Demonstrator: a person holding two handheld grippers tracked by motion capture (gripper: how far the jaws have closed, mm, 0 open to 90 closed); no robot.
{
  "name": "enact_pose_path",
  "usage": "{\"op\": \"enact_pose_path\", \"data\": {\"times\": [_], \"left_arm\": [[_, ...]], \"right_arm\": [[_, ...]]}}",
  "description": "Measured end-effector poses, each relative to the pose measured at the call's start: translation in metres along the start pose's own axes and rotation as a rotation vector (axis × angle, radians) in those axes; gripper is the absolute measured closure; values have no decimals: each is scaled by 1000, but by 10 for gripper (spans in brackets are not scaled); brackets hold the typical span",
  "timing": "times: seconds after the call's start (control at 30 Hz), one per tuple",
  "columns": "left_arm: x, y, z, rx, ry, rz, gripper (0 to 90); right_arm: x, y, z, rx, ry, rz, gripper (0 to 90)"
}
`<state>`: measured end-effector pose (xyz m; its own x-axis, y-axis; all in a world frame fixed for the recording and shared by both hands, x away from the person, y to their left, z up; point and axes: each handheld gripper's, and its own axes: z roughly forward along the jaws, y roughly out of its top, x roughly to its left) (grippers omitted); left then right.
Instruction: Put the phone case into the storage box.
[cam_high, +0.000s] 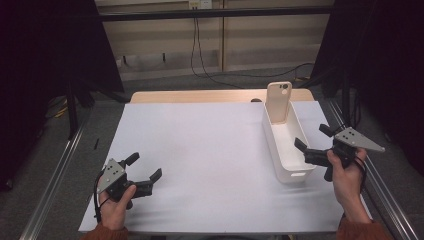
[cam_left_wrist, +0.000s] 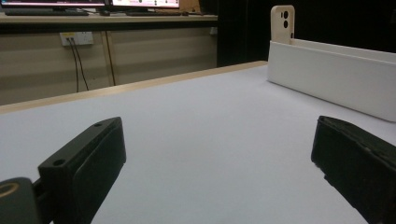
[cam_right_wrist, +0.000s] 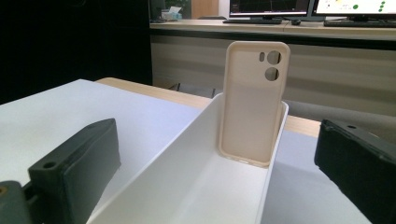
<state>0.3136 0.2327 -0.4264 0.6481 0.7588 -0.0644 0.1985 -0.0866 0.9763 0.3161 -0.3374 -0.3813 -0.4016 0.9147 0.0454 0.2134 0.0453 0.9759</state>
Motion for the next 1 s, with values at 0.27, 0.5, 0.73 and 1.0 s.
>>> {"op": "enact_pose_path", "data": {"times": [0.27, 0.5, 0.73, 1.0], "left_arm": [[2, 0, -4, 3, 21, 1, 34], [2, -1, -6, 2, 32, -5, 34], [2, -1, -11, 2, 49, -8, 34], [2, -3, -16, 11, 68, -5, 33]], "right_arm": [[8, -6, -13, 0, -11, 2, 0], [16, -14, -23, -3, -9, 3, 0], [22, -24, -36, -13, -17, 10, 0], [29, -38, -51, -8, -34, 16, 0]]}}
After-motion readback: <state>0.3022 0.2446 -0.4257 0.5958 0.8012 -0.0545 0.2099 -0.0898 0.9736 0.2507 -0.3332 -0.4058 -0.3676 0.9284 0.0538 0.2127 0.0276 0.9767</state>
